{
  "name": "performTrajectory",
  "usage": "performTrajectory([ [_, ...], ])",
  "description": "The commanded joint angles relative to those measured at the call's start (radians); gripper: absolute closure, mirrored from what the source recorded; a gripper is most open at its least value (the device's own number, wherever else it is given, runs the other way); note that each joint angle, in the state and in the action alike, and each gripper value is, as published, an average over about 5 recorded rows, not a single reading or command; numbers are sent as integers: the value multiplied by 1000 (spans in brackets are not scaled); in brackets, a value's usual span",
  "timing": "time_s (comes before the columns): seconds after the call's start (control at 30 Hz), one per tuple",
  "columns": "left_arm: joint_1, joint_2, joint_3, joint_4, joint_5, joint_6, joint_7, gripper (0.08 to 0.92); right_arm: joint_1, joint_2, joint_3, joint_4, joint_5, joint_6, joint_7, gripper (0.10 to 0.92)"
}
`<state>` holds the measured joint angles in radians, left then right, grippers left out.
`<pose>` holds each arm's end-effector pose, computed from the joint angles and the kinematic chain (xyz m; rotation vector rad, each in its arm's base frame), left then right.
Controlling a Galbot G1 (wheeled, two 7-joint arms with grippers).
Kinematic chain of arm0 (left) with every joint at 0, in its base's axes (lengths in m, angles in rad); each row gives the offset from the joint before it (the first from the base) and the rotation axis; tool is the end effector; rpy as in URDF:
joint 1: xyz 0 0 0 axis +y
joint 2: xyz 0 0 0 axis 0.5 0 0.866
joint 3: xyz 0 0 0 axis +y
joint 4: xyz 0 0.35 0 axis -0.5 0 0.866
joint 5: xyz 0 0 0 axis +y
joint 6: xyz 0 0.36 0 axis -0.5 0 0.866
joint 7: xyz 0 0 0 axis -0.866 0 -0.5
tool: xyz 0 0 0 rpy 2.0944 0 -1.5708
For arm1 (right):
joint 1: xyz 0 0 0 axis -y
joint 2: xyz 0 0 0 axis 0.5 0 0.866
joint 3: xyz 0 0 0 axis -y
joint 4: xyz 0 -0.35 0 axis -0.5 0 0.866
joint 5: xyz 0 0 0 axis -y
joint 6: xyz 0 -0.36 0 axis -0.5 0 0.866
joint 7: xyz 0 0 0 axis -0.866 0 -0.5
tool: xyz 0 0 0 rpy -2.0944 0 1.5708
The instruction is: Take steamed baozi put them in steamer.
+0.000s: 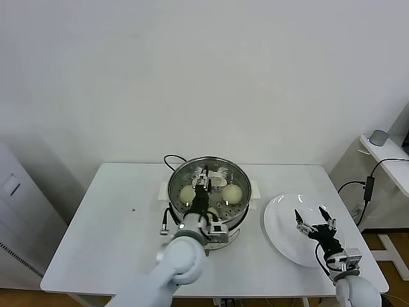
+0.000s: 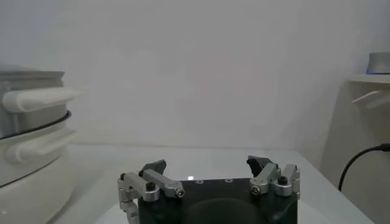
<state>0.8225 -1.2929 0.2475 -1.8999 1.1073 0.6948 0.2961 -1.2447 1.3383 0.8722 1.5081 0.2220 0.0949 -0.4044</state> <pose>0.3028 -0.1642 -0.2281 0.3973 2.4215 1.9061 0.2655 -0.2053 -0.3940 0.0826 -3.0485 0.0504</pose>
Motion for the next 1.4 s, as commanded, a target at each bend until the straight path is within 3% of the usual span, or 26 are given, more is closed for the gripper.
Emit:
performTrajectory([
  [0.03, 25, 82, -222, -281, -942, -76, 25, 366, 0, -4, -5, 3, 18, -5, -14, 203],
  [0.27, 83, 129, -482, -311, -1522, -153, -142, 195, -11, -12, -37, 29, 78, -48, 2, 203],
  [0.43, 234, 110, -724, -277, -1683, -177, -229, 178, -11, -34, -40, 44, 97, -92, 57, 203],
  [0.63, 377, 147, -905, -195, -1721, -212, -247, 177, -9, -54, -21, 51, 99, -96, 67, 203],
  [1.0, 489, 166, -985, 22, -1653, -286, -228, 177, -27, -47, 2, 91, 101, -139, 67, 203],
  [1.4, 507, 153, -908, 57, -1611, -308, -200, 177, -43, -67, 8, 113, 86, -164, 82, 203],
])
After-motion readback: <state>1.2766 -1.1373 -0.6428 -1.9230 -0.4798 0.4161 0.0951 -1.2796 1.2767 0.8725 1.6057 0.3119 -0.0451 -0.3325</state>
